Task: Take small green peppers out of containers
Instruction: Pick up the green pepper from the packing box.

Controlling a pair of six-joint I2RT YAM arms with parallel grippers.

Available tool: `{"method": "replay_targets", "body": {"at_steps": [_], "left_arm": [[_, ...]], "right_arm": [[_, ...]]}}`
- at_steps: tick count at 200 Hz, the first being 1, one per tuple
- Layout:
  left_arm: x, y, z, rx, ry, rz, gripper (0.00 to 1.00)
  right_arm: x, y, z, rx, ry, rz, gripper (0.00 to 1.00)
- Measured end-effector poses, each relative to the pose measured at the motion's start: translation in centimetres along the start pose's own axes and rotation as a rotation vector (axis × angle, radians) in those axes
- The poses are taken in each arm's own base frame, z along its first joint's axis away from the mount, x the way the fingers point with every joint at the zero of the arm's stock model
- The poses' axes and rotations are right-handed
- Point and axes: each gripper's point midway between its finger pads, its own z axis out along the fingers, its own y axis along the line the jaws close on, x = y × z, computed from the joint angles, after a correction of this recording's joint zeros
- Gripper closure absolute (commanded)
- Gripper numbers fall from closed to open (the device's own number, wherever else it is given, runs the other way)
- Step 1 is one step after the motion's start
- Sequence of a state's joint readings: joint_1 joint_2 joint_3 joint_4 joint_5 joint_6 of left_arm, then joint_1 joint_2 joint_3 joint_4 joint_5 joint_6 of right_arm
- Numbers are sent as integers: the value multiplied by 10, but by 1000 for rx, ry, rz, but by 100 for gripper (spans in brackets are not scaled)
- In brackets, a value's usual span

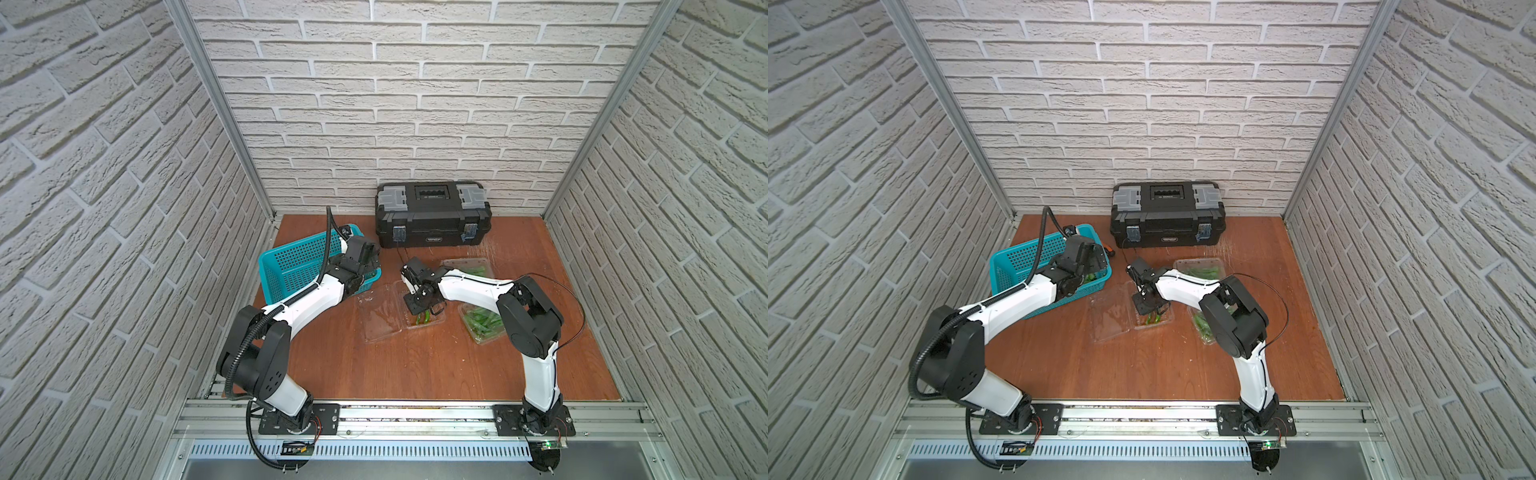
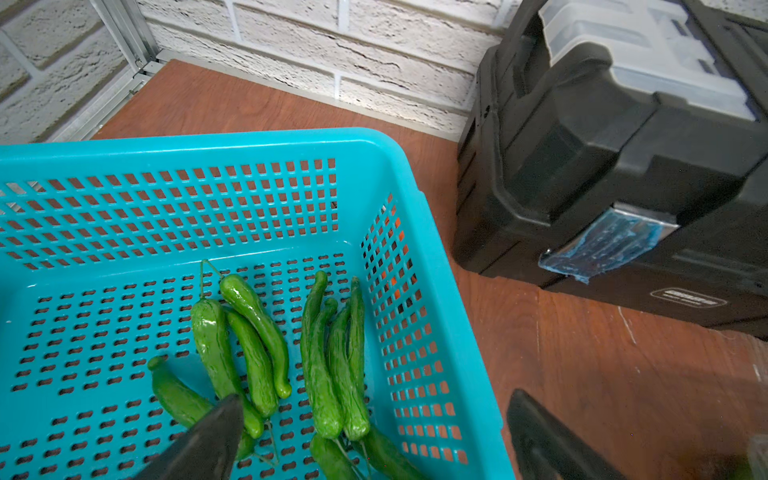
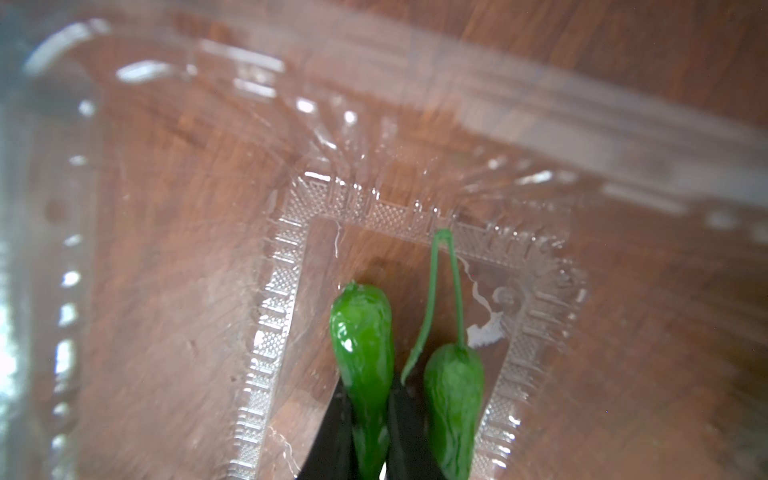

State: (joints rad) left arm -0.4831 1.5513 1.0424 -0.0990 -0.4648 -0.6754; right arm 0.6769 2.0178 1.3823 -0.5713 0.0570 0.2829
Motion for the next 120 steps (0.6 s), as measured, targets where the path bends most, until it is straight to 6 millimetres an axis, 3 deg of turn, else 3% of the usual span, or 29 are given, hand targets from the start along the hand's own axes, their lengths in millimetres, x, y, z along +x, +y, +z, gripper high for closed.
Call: {"method": "replay_targets", "body": {"at_steps": [39, 63, 93, 120], "left_arm": [[1, 1, 0, -5, 2, -10, 2], [-1, 7, 0, -34, -12, -26, 2], [-3, 28, -2, -116, -32, -63, 2], [-2, 56, -7, -213, -41, -129, 2]], "right_arm": [[4, -9, -8, 36, -22, 14, 95], [-7, -13, -33, 56, -98, 21, 96], [-58, 1, -82, 0, -282, 26, 95], [-124, 39, -127, -164, -457, 5, 94]]}}
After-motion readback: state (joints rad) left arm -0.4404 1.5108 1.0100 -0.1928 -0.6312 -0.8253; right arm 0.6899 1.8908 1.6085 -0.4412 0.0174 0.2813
